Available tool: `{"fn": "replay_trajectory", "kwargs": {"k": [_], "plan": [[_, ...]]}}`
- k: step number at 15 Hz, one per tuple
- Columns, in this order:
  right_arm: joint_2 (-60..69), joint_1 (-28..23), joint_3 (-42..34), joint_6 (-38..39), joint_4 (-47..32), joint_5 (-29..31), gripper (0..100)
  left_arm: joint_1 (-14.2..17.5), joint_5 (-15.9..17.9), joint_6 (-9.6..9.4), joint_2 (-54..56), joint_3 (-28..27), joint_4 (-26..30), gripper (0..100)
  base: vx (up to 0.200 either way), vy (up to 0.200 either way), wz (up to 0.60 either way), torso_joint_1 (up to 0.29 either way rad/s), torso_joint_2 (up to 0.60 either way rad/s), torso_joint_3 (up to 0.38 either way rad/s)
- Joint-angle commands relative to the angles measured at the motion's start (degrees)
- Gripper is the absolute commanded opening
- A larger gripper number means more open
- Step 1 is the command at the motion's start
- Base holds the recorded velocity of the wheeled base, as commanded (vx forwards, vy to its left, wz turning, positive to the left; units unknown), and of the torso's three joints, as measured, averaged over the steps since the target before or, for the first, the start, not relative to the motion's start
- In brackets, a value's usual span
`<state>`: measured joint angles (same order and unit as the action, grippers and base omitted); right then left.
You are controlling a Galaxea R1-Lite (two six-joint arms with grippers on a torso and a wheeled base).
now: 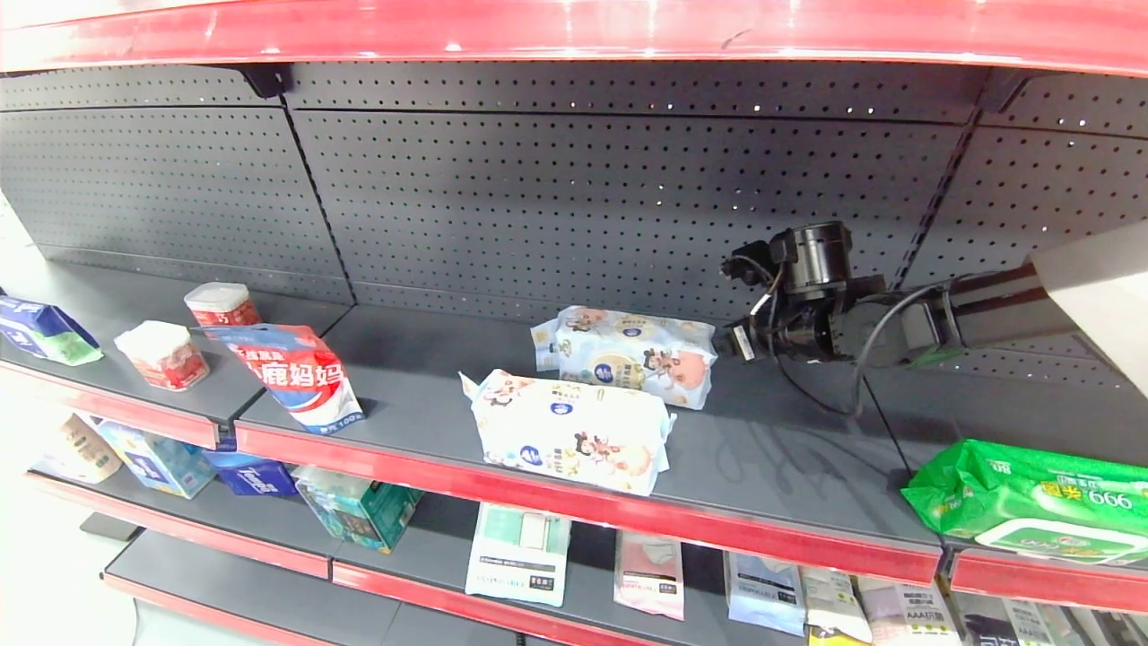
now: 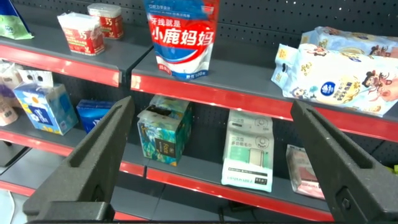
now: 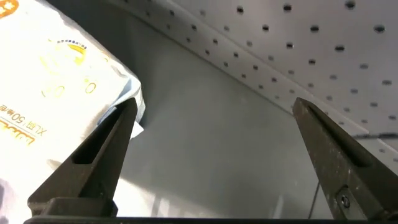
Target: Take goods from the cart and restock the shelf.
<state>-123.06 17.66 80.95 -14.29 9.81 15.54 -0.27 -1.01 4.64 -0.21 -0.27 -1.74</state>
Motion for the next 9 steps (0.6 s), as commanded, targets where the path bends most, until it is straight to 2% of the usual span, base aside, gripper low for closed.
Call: {"fn": "replay_trajectory", "kwargs": {"k": [1, 4, 6, 9], "plan": [[-0.4, 0.0, -0.1, -0.1, 0.0, 0.0, 100, 0.0, 0.0, 0.01, -0.1, 0.0, 0.0, 100, 0.0, 0.0, 0.0, 0.0, 0.0, 0.0], [3.0, -1.3, -2.6, 0.0, -0.3, 1.9, 100, 0.0, 0.0, 0.01, -0.1, 0.0, 0.0, 100, 0.0, 0.0, 0.0, 0.0, 0.0, 0.0], [8.7, -2.9, -8.9, 0.4, -0.3, 2.6, 100, 0.0, 0.0, 0.01, -0.1, 0.0, 0.0, 100, 0.0, 0.0, 0.0, 0.0, 0.0, 0.0], [20.7, -4.0, -22.7, 5.6, 0.5, 2.7, 100, 0.0, 0.0, 0.01, -0.1, 0.0, 0.0, 100, 0.0, 0.0, 0.0, 0.0, 0.0, 0.0]]}}
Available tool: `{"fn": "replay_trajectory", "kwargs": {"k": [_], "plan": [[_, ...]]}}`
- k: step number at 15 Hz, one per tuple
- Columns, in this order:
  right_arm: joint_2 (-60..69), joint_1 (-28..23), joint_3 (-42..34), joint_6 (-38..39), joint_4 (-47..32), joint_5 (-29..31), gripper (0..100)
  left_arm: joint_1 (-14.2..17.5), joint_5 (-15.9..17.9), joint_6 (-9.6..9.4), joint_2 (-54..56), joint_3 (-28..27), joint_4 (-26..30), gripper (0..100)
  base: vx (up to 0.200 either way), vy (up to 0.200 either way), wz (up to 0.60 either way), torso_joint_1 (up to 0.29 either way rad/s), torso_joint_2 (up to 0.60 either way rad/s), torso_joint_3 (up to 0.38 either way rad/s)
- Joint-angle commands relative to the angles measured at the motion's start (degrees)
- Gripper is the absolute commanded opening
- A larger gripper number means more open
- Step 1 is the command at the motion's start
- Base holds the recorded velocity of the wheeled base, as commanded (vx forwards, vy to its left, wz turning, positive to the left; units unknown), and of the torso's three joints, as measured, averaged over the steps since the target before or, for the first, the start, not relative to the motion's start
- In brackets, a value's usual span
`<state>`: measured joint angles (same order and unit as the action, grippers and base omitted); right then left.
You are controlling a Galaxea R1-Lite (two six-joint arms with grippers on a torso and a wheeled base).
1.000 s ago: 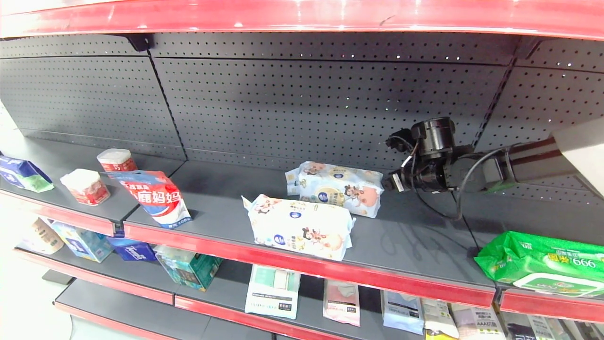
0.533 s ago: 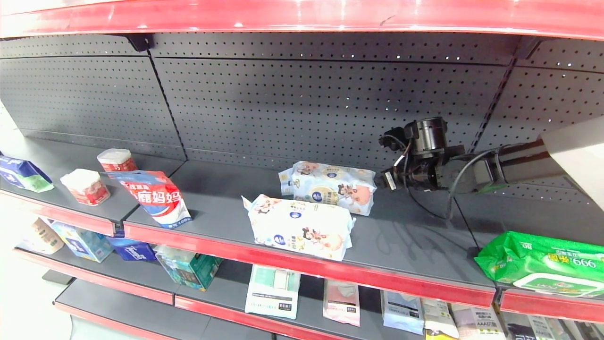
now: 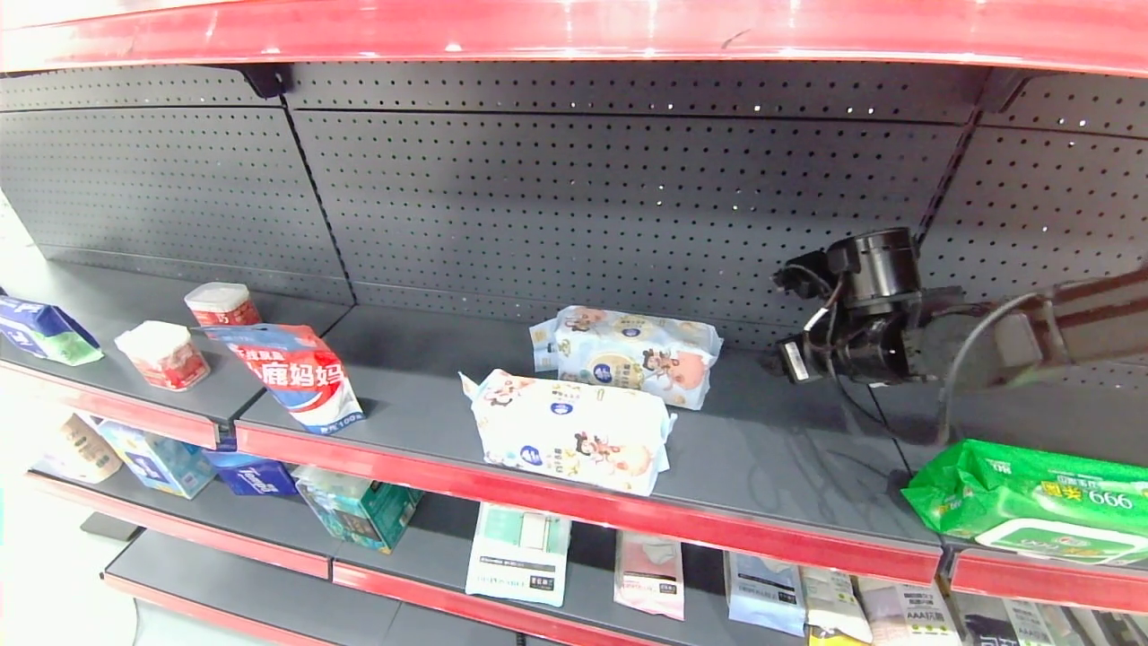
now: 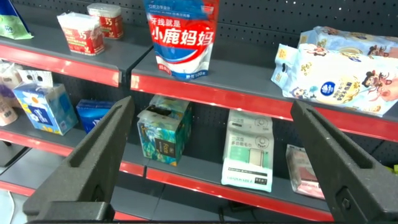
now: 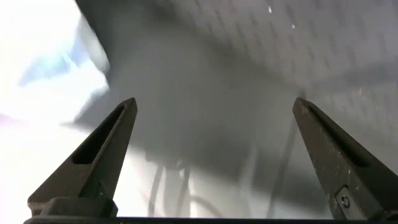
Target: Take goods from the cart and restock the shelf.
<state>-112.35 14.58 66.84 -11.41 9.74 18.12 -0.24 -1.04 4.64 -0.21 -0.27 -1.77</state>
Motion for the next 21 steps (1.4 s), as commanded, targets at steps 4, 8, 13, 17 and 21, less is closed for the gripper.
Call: {"fn": "replay_trajectory", "kwargs": {"k": [4, 8, 13, 17, 21], "plan": [[23.1, -2.7, -19.1, 7.9, 1.1, 0.5, 100, 0.0, 0.0, 0.01, -0.1, 0.0, 0.0, 100, 0.0, 0.0, 0.0, 0.0, 0.0, 0.0], [41.8, -10.3, -34.6, 11.9, 9.0, -0.3, 100, 0.0, 0.0, 0.01, -0.1, 0.0, 0.0, 100, 0.0, 0.0, 0.0, 0.0, 0.0, 0.0], [75.1, -20.4, -56.7, 3.5, 7.9, -15.8, 100, 0.0, 0.0, 0.01, -0.1, 0.0, 0.0, 100, 0.0, 0.0, 0.0, 0.0, 0.0, 0.0], [88.5, -19.7, -63.2, 10.5, 7.6, -25.4, 100, 0.0, 0.0, 0.01, -0.1, 0.0, 0.0, 100, 0.0, 0.0, 0.0, 0.0, 0.0, 0.0], [106.7, -19.6, -66.8, 12.7, -6.1, -24.2, 100, 0.0, 0.0, 0.01, -0.1, 0.1, -0.1, 100, 0.0, 0.0, 0.0, 0.0, 0.0, 0.0]]}}
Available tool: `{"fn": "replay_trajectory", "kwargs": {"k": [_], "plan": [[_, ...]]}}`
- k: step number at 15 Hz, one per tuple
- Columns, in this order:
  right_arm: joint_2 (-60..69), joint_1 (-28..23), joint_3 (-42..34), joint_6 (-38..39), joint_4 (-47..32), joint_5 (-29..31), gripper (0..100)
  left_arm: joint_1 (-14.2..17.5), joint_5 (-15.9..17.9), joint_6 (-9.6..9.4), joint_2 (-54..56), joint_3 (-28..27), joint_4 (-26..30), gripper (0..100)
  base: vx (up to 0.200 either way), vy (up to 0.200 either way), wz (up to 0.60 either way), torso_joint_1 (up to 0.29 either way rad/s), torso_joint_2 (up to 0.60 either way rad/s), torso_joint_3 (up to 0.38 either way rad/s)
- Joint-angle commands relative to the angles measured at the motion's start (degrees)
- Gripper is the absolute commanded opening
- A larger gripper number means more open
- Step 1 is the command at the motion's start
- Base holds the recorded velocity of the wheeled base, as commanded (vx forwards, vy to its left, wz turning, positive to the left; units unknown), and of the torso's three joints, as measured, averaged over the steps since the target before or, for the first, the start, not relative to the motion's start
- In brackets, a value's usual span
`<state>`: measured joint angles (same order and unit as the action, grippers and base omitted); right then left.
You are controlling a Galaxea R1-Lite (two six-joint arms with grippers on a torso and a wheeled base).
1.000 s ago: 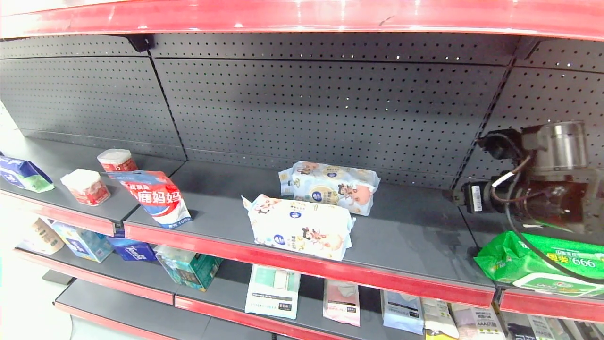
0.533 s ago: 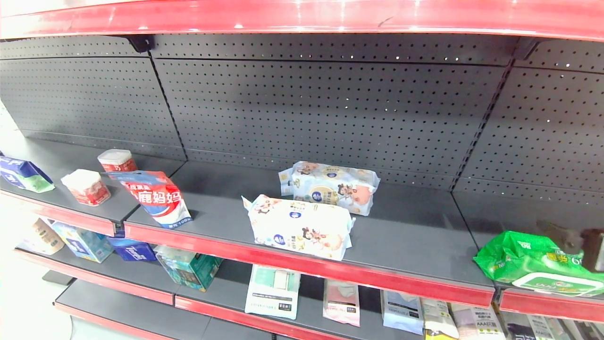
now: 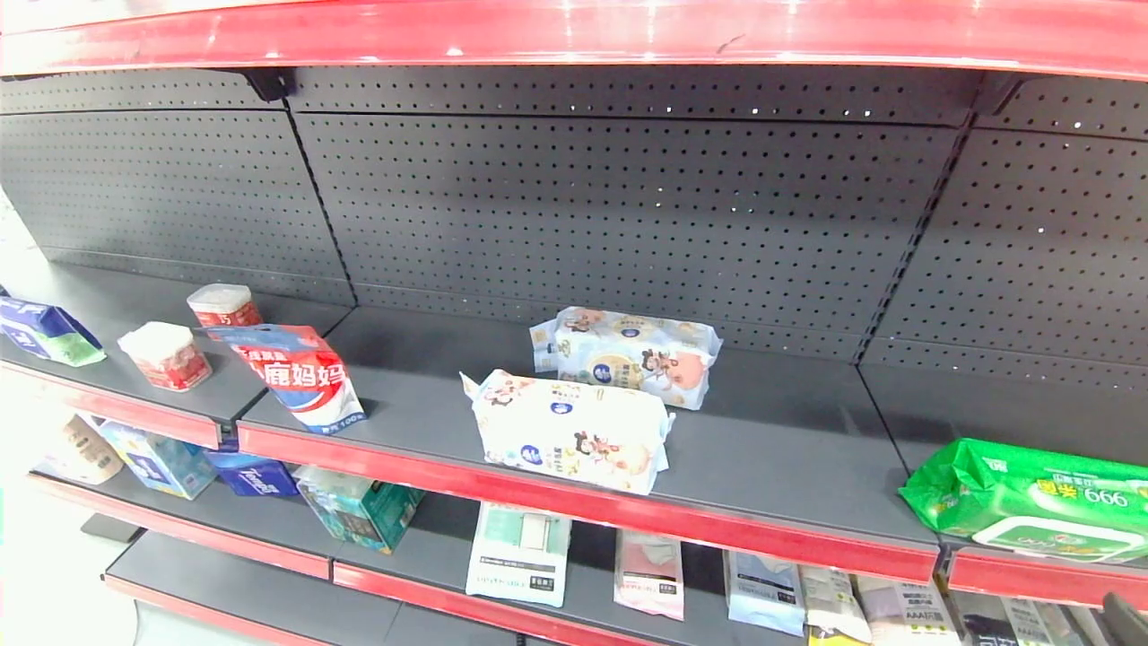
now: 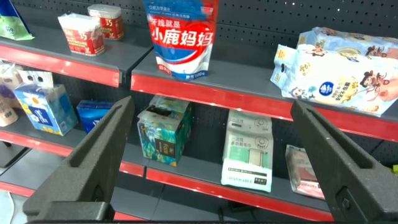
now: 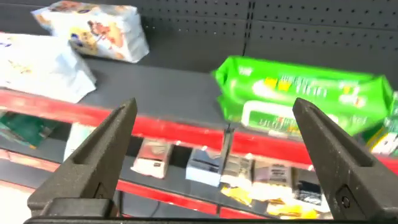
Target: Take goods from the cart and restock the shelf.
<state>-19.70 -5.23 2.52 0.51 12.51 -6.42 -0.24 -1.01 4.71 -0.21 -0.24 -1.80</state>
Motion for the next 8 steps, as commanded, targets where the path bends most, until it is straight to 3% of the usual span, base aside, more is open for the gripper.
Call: {"fn": "replay_trajectory", "kwargs": {"k": [1, 5, 6, 8], "plan": [[14.2, 0.2, -2.5, 1.2, -8.5, 4.3, 100, 0.0, 0.0, 0.04, -0.1, 0.1, 0.0, 100, 0.0, 0.0, 0.0, 0.0, 0.0, 0.0], [13.9, -0.8, -1.5, -0.2, -11.7, 12.2, 100, 0.0, 0.0, 0.04, -0.1, 0.1, 0.0, 100, 0.0, 0.0, 0.0, 0.0, 0.0, 0.0], [13.9, -0.6, -1.6, 0.7, -11.7, 11.1, 100, 0.0, 0.0, 0.04, -0.1, 0.1, 0.0, 100, 0.0, 0.0, 0.0, 0.0, 0.0, 0.0], [13.9, 0.0, -1.6, 2.2, -11.2, 2.7, 100, 0.0, 0.0, 0.04, 0.0, 0.1, 0.0, 100, 0.0, 0.0, 0.0, 0.0, 0.0, 0.0]]}}
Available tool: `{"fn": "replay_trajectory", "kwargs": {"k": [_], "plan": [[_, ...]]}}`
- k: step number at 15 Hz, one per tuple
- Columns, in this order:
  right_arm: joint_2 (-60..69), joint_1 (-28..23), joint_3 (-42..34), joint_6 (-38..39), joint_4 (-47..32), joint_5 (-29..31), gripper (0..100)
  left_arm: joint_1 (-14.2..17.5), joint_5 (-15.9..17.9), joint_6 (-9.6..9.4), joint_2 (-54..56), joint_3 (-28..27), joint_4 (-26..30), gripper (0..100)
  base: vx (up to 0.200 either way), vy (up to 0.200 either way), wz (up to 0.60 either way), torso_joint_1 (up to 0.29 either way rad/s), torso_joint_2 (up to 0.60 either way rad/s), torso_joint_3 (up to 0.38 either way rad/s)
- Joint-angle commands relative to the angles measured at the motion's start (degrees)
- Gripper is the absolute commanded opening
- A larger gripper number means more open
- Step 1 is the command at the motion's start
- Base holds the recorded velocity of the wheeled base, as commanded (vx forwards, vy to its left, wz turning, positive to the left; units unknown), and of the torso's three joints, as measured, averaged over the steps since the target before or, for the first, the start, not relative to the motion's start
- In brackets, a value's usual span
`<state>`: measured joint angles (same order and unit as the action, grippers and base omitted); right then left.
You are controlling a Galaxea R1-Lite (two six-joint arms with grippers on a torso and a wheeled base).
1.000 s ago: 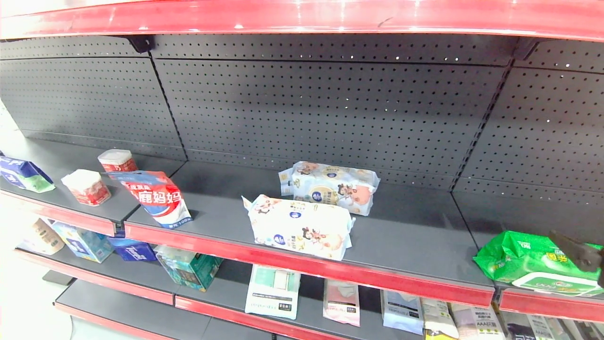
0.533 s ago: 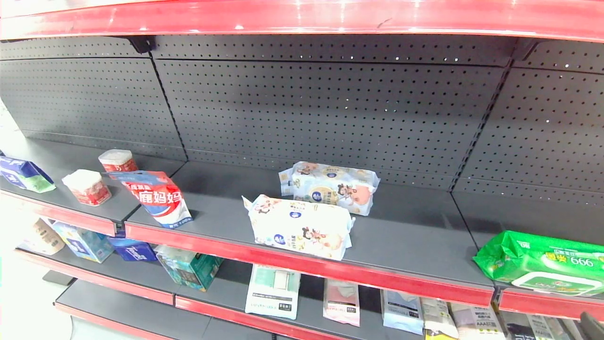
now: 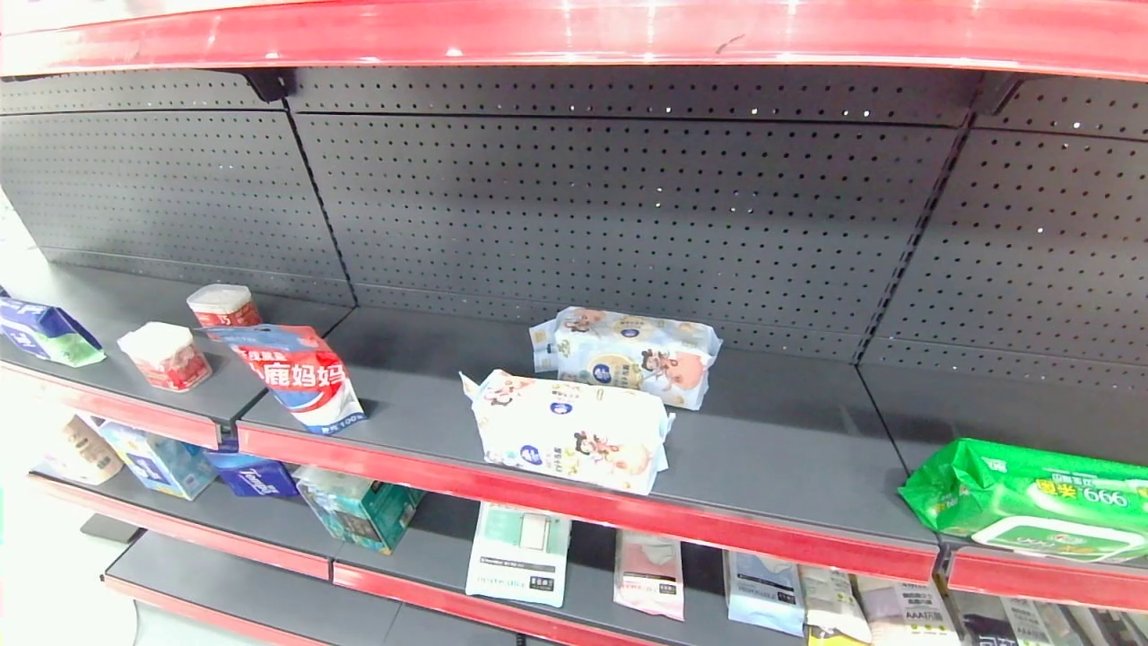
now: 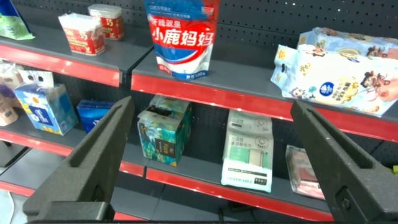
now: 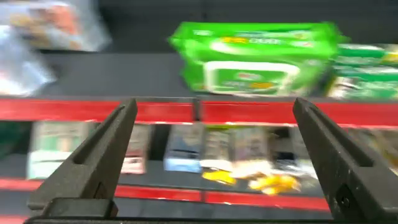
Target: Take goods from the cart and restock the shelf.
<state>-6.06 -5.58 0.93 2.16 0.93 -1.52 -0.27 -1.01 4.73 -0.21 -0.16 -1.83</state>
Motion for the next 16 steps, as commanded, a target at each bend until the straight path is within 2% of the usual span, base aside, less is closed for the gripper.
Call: {"fn": "replay_trajectory", "kwargs": {"k": [1, 3, 5, 10, 11, 12, 16], "plan": [[0.3, 0.3, -0.1, 0.5, 0.6, -5.0, 100, 0.0, 0.0, -0.07, -0.1, -0.1, 0.0, 100, 0.0, 0.0, 0.0, 0.0, 0.0, 0.0], [-0.4, 1.5, 0.0, 0.8, 0.3, -5.8, 100, 0.0, 0.0, -0.16, -0.1, -0.1, 0.1, 100, 0.0, 0.0, 0.0, 0.0, 0.0, 0.0], [-3.1, 7.6, 0.0, 0.9, 0.3, -5.5, 100, 0.0, 0.0, -0.16, -0.1, -0.1, 0.1, 100, 0.0, 0.0, 0.0, 0.0, 0.0, 0.0], [6.1, 5.6, -0.4, 0.7, 1.0, -2.2, 100, 0.0, 0.0, -0.16, -0.1, -0.1, 0.1, 100, 0.0, 0.0, 0.0, 0.0, 0.0, 0.0], [6.1, 5.6, -0.9, 0.0, 2.2, 0.1, 100, 0.0, 0.0, -0.16, -0.1, -0.1, 0.1, 100, 0.0, 0.0, 0.0, 0.0, 0.0, 0.0], [6.0, 5.6, -0.9, -2.2, -0.8, 3.8, 100, 0.0, 0.0, -0.16, -0.1, -0.1, 0.1, 100, 0.0, 0.0, 0.0, 0.0, 0.0, 0.0], [6.0, 5.6, -0.9, -2.3, -1.0, 2.7, 100, 0.0, 0.0, -0.16, -0.1, -0.1, 0.2, 100, 0.0, 0.0, 0.0, 0.0, 0.0, 0.0]]}}
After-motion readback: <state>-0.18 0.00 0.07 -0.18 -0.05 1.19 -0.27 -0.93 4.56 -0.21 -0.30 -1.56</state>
